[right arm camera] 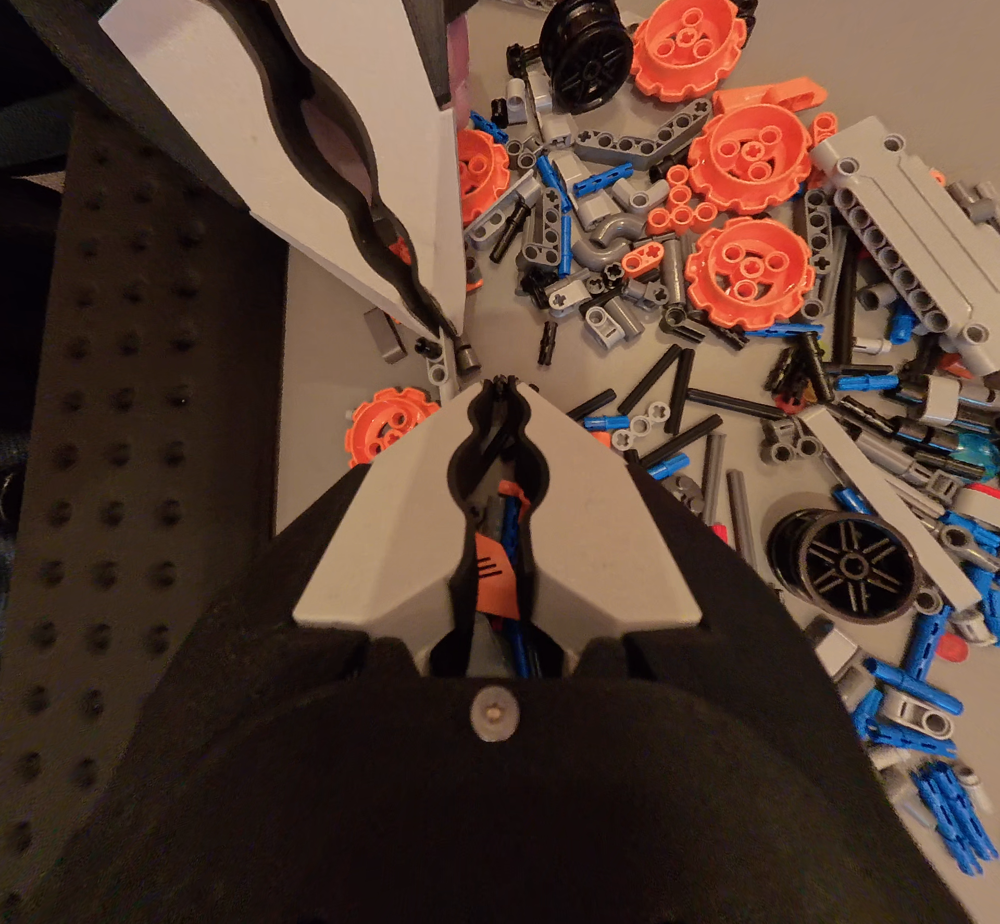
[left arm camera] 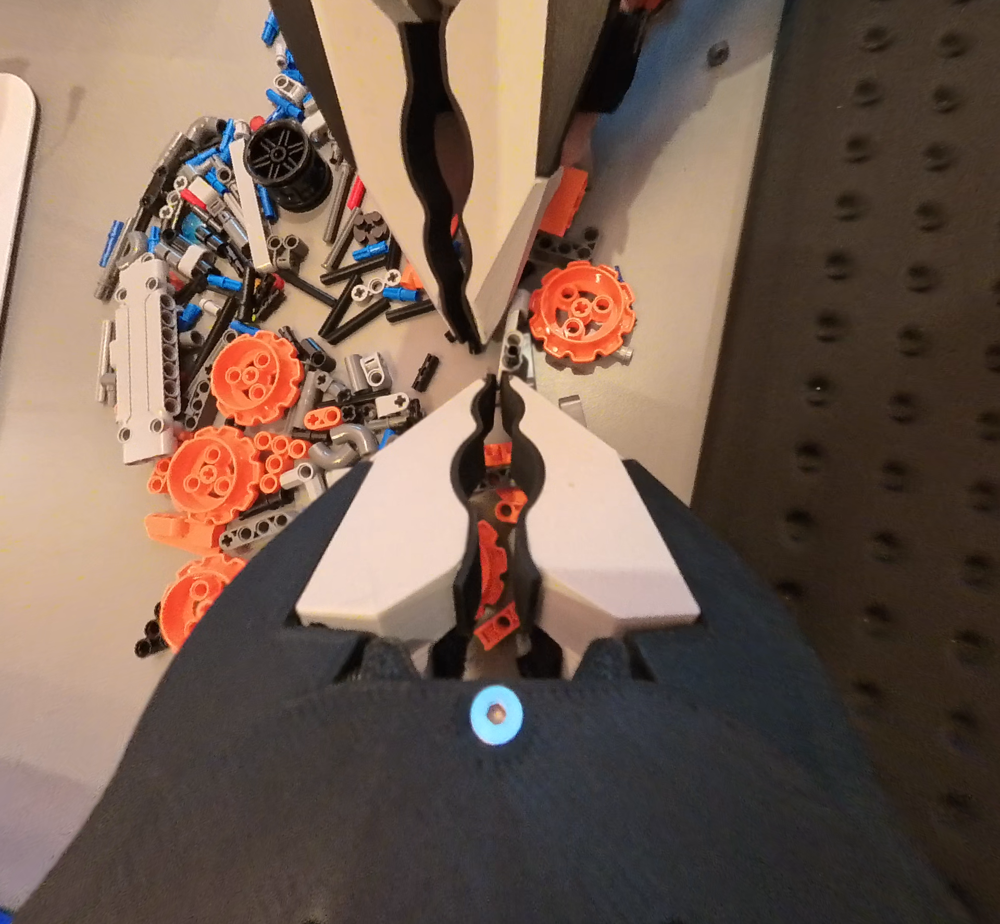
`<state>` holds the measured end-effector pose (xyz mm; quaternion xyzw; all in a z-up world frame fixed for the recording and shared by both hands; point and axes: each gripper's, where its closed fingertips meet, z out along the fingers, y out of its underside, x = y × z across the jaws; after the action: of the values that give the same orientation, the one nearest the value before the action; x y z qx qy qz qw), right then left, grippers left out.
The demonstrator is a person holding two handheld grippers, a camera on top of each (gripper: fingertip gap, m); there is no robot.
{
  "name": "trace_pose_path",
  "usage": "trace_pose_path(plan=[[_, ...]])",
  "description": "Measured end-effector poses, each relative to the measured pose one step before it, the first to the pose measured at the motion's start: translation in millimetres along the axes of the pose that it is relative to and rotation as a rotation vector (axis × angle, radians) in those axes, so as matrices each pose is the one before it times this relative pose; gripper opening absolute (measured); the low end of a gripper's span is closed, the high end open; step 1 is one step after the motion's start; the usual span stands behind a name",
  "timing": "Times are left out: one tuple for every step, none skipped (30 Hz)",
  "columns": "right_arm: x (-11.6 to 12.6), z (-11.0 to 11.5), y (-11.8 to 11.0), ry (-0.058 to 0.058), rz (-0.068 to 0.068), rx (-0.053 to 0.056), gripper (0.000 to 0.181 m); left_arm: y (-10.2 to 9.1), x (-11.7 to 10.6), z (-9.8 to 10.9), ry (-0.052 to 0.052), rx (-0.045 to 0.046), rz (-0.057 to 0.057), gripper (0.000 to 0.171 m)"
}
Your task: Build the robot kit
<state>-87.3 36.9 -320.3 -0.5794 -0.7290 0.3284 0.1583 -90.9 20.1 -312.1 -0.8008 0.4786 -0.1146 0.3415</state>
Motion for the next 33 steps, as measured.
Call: trace_pose_path(plan=[[-0.44,-2.93,-2.94,0.001,-0.0015,0.0143,0.002,0.86,0.02,-1.26,-0.0043,-0.00714,-0.0035,0.0],[-0.48,-4.57,-4.52,0.0005,-0.0009,0.0233,0.002,0.13,-0.36,-1.58,-0.003,-0.00067,-0.009,0.0],[-1.0,-4.89,-4.8,-0.0037,0.0005,0.0276,0.002,0.72,-0.63,-1.42,-0.002,-0.0039,-0.0113,0.0],[-3.13,-4.14,-3.77,-0.0152,0.0003,0.0241,0.002,1.4,-0.95,-0.93,-0.0041,-0.00778,-0.0078,0.0],[-4.01,-2.33,-1.72,-0.0169,-0.0039,0.0146,0.002,1.29,-0.85,-0.36,-0.0041,-0.0076,-0.0045,0.0],[-1.42,-0.23,1.6,0.0003,-0.0062,-0.0037,0.002,0.76,-0.66,-0.03,-0.0017,-0.00413,-0.0069,0.0],[0.82,1.75,4.93,0.0148,-0.0095,-0.0235,0.002,0.09,0.26,0.12,0.0042,-0.00125,-0.0069,0.0],[2.13,2.66,5.5,0.0226,-0.0136,-0.028,0.002,0.52,-0.2,0.43,-0.0002,-0.0052,-0.0057,0.0],[1.61,2.37,3.91,0.0186,-0.0139,-0.0236,0.002,-0.05,-0.46,0.48,-0.0023,-0.00228,-0.0046,0.0],[-0.13,1.59,1.15,0.0069,-0.0116,-0.0102,0.002,-0.74,0.1,0.38,0.0015,0.00123,-0.0066,0.0],[-0.57,0.58,-1.46,0.0028,-0.0055,0.0042,0.002,-0.58,-0.21,0.43,-0.0006,-0.00043,-0.0043,0.0],[0.11,0.23,-1.21,0.0068,-0.004,0.0032,0.002,-0.74,-0.39,0.36,-0.0034,0.00016,-0.0023,0.0],[0.51,0.27,-0.01,0.0078,-0.0053,-0.0028,0.002,-0.41,-0.19,0.18,-0.0017,-0.00177,-0.0025,0.0],[0.11,0.04,-0.32,0.0049,-0.0033,0.0008,0.002,-0.18,-0.09,0.06,-0.0008,-0.00068,-0.0011,0.0],[0.49,0.04,-0.47,0.0056,-0.0004,0.0025,0.002,-0.42,-0.52,0.12,-0.0004,0.00226,-0.0071,0.0],[0.2,0.08,-0.51,0.0036,-0.0001,0.0022,0.002,-0.26,-0.47,0.02,0.0002,0.0015,-0.0073,0.0],[0.22,0.1,-0.34,0.0043,-0.002,0.0018,0.002,-0.21,-0.49,0.05,-0.0003,0.00196,-0.0037,0.0],[0.51,-0.04,-0.54,0.0044,0.0002,0.0043,0.002,-1.78,-0.47,-0.26,-0.0005,0.01146,-0.0067,0.0],[0.36,-0.35,-0.54,0.0007,0.0046,0.0064,0.002,-2.51,0.64,-0.38,0.0089,0.01656,-0.015,0.0],[0.51,-0.29,0.03,-0.0011,0.0059,0.0049,0.002,-2.14,1.14,-0.27,0.0103,0.01403,-0.0099,0.0],[0.95,0.05,1.1,-0.0014,0.0094,-0.0001,0.002,-2.26,0.8,-0.24,0.0048,0.01397,-0.0058,0.0],[0.24,1.12,2.45,-0.0036,0.0059,-0.0059,0.002,-3.0,1.16,-0.52,0.0065,0.01606,-0.0058,0.0],[-0.57,1.62,2.33,-0.0043,0.002,-0.0064,0.002,-2.37,0.86,-0.49,0.0052,0.01067,-0.0054,0.0],[-0.2,0.72,0.76,-0.0002,0.0007,-0.0007,0.002,-1.48,-0.37,-0.69,-0.0034,0.00448,0.002,0.0],[0.23,-1.24,-1.73,0.0031,-0.0007,0.0107,0.002,-0.7,-1.36,-0.82,-0.0079,-0.00045,0.001,0.0],[-0.06,-2.22,-2.98,-0.0028,0.004,0.0166,0.002,-0.21,-0.13,-0.87,0.0031,-0.00402,-0.002,0.0],[0.01,-2.15,-2.66,-0.0046,0.0083,0.0156,0.002,-0.03,-1.15,-0.82,-0.005,-0.00567,-0.0018,0.0],[0.92,-1.61,-1.01,0.0029,0.0041,0.0071,0.002,1.07,-3.16,-0.72,-0.0205,-0.014,0.0025,0.0],[0.59,-1.6,-0.51,0.0021,0.0002,0.0044,0.002,1.38,-1.23,-0.04,-0.0101,-0.01726,0.0061,0.0],[-1.21,-1.73,-1.41,-0.0117,0.0068,0.0112,0.002,-0.46,0.58,0.1,0.0008,-0.00501,0.0042,0.0],[-1.83,-1.6,-1.28,-0.0164,0.0123,0.0135,0.002,-0.6,-0.23,0.57,-0.0035,-0.00322,0.0001,0.0],[-0.23,-0.47,1.25,-0.0042,0.0062,-0.0003,0.002,-0.01,0.04,1.07,0.0006,-0.00396,-0.0019,0.0],[0.8,0.7,3.89,0.0052,-0.0021,-0.0149,0.002,-0.57,0.81,1.09,0.0063,0.0022,-0.0017,0.0]])
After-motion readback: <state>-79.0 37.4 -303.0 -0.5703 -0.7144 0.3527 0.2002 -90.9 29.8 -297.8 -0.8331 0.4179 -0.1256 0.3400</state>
